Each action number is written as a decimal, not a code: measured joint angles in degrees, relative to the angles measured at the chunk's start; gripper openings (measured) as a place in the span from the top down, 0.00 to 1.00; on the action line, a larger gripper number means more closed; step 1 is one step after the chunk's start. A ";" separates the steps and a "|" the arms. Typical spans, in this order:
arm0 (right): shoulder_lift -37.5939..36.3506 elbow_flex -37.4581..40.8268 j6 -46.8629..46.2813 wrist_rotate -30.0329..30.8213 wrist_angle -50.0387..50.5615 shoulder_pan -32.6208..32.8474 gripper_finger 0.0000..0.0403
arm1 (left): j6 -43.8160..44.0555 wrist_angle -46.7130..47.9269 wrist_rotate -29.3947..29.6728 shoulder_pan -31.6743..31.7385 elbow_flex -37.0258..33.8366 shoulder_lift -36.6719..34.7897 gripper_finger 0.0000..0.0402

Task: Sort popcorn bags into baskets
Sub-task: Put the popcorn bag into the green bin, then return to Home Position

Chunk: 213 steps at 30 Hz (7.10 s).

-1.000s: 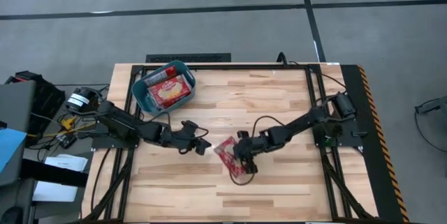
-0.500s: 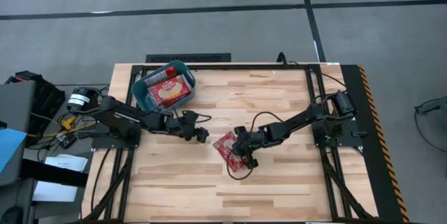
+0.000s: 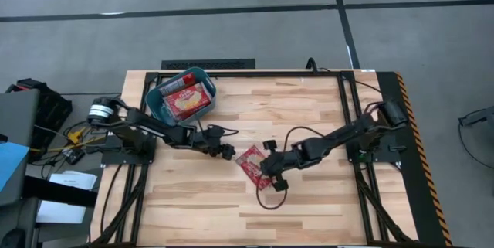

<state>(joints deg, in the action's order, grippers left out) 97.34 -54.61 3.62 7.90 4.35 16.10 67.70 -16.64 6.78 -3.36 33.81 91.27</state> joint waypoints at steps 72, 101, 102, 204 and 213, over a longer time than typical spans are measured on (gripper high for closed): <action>-15.78 -0.04 -9.72 15.19 17.21 -2.69 0.95 | 2.44 -9.05 4.84 0.15 6.63 -3.72 1.00; -21.24 -0.02 -9.14 20.44 22.92 -5.38 0.93 | -11.37 11.36 20.18 15.88 8.72 -37.12 1.00; -21.23 -0.04 -9.12 20.46 22.54 -5.38 0.93 | -12.37 11.31 19.55 17.34 8.72 -38.09 1.00; -70.40 30.60 -21.92 -21.45 -7.16 -43.60 0.85 | -34.06 11.48 15.82 8.70 -13.47 -71.32 0.54; -73.96 35.07 -23.15 -19.16 -7.23 -45.35 0.85 | -35.29 9.79 33.25 -6.15 -14.44 -68.63 0.54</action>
<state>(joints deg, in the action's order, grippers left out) 23.38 -19.54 -19.53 -11.27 -2.87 -29.26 32.41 -6.85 40.03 -9.51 19.37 22.65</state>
